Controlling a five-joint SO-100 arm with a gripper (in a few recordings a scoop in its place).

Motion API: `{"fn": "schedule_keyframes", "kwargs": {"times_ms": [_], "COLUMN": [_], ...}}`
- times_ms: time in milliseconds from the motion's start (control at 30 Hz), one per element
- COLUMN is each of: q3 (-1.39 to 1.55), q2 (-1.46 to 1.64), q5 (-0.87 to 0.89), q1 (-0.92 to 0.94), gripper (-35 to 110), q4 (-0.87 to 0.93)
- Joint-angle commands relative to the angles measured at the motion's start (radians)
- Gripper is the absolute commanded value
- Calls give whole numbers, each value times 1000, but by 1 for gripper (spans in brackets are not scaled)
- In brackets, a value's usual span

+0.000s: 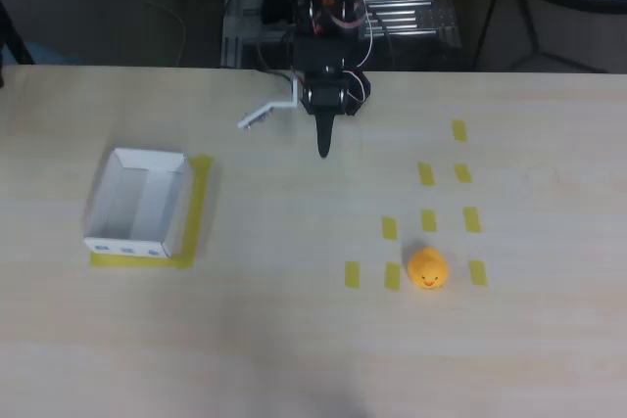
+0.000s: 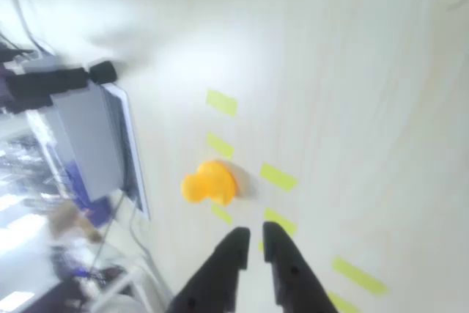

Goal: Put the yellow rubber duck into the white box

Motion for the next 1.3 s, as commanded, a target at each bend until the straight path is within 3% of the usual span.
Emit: {"fn": "schedule_keyframes", "kwargs": {"times_ms": [0, 200, 533, 1267], "q3": [-560, -879, -1042, -1827], "q2": [-316, -600, -959, -1790], "q5": [-252, -394, -551, -399], "q1": [-40, -64, -158, -413], "gripper": [4, 6, 56, 58], "q4": [250, 321, 351, 479]}}
